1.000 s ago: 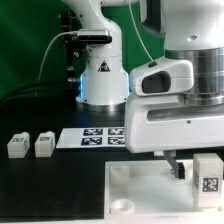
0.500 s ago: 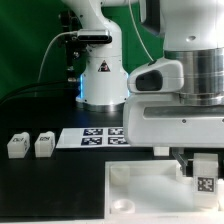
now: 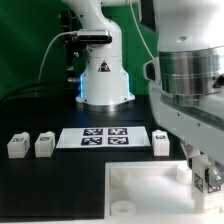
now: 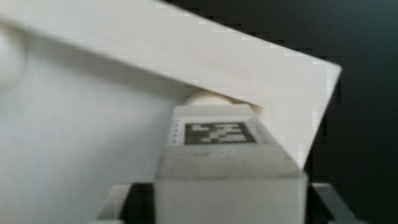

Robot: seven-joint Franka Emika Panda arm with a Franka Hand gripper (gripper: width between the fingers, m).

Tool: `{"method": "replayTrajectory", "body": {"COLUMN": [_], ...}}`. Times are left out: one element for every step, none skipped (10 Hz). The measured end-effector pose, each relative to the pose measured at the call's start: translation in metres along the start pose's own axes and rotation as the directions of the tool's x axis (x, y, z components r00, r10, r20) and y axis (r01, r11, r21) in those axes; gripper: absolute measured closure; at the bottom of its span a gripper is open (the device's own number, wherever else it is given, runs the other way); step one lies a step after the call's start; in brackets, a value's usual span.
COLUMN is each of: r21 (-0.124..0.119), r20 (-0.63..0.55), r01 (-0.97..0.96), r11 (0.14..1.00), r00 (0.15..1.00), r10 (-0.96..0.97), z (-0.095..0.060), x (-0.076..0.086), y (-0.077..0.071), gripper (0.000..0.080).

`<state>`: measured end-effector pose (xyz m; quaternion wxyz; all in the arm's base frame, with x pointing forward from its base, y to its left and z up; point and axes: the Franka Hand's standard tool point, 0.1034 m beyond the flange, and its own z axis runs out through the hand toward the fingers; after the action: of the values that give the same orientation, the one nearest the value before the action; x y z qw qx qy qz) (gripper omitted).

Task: Assemble one leg

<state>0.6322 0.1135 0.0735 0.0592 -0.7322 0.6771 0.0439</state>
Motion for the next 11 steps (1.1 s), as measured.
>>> {"method": "replayTrajectory", "body": {"r21": [-0.001,-0.002,-0.002,-0.002,-0.005,-0.012,-0.026,-0.030,-0.033,-0.036,-0.037], "r20": [-0.001,-0.001,-0.001,-0.001,-0.006,-0.013,-0.008,-0.014,-0.013,-0.009,-0.007], "r01": [-0.095,-0.108,-0.106,-0.091,-0.010,0.085,0.195,0.386,0.492,0.591,0.659], "r11": [0.996,0.994,0.994,0.996,1.000,0.996,0.980,0.922,0.870,0.806,0.751], "r00": [0.996,0.994,0.994,0.996,1.000,0.996,0.981,0.922,0.870,0.806,0.752], "r10": [0.095,0.108,0.106,0.091,0.010,-0.085,-0.195,-0.386,-0.493,-0.591,-0.659], "z": [0.001,0.001,0.001,0.001,0.002,0.004,0.002,-0.001,0.000,0.000,0.000], "x": [0.000,0.000,0.000,-0.001,-0.003,-0.011,-0.017,-0.019,-0.018,-0.017,-0.017], "y": [0.001,0.001,0.001,0.001,0.002,0.005,0.006,0.005,0.005,0.005,0.005], "gripper": [0.0508,0.0508,0.0508,0.0419,0.0234,0.0234,0.0173,0.0157,0.0152,0.0152,0.0152]}}
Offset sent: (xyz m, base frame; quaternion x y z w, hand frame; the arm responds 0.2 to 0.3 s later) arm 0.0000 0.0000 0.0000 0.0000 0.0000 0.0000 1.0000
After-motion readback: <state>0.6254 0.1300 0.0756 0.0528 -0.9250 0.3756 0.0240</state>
